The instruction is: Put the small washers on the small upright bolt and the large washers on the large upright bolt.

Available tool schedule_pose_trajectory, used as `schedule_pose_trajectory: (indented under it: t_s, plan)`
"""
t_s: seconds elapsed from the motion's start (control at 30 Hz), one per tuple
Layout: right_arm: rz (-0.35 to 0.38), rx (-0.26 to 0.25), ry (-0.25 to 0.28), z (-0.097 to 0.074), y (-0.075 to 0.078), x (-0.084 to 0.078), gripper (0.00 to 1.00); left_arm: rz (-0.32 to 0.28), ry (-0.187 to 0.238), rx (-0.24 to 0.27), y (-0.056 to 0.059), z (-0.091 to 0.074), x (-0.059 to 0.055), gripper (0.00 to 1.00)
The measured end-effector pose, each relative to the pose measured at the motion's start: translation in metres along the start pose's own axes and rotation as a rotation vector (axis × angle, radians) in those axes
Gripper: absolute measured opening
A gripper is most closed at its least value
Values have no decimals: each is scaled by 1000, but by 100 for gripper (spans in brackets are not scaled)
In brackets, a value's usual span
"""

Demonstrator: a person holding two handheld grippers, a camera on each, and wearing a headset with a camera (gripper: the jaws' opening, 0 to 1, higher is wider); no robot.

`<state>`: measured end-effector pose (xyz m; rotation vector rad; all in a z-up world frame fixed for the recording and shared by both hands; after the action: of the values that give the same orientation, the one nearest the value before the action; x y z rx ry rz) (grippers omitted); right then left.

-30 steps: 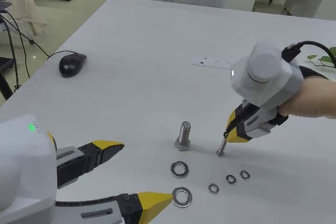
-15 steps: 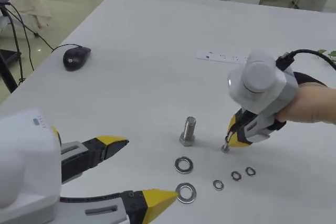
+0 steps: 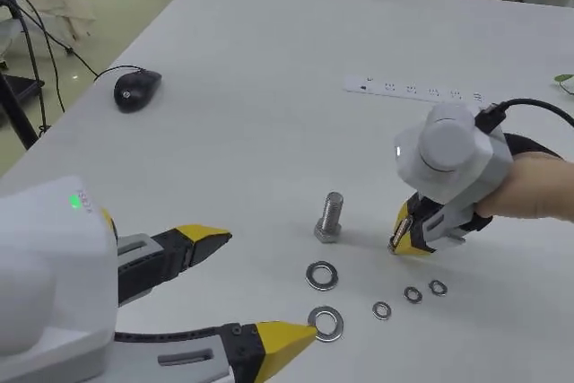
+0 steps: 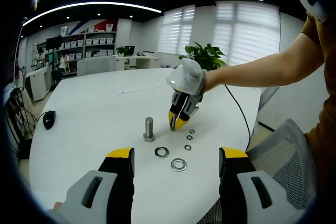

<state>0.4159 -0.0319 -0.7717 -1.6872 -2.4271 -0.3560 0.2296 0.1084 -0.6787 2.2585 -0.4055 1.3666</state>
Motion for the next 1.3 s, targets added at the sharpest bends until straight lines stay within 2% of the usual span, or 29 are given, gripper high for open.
schedule_pose_trajectory:
  t_s: [0.23,0.5,0.77,0.87,0.97,1.13,1.3]
  plan:
    - [9,0,7,2,-1,-3,17,-2,-4,2,-1,-1,0,64]
    - [32,-22,16,-12,-4,-10,17,8,3,6,1,-3,3,64]
    - [50,-32,18,-26,-18,-18,18,28,16,3,4,-5,8,64]
    - [50,-33,35,-28,-26,-16,21,32,17,0,5,-6,9,64]
    - [62,-14,57,-27,-34,-13,22,36,17,-1,6,-7,10,64]
    - [61,7,52,-21,-45,-12,22,42,23,-7,8,-9,11,64]
    - [56,29,44,-12,-53,-9,23,46,11,-13,8,-9,8,64]
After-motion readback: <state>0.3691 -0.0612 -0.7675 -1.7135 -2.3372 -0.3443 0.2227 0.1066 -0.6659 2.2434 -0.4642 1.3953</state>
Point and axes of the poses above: the centre of the closed fingertips' face, and the gripper's own axes: z roughly forward along the fingers, y roughly to its right, x roughly out of its top, the point moved 5 cm from there along -z, roughly backward along the fingers, and after that the axes turned 5 degrees about -z, right-handed, at the moved point
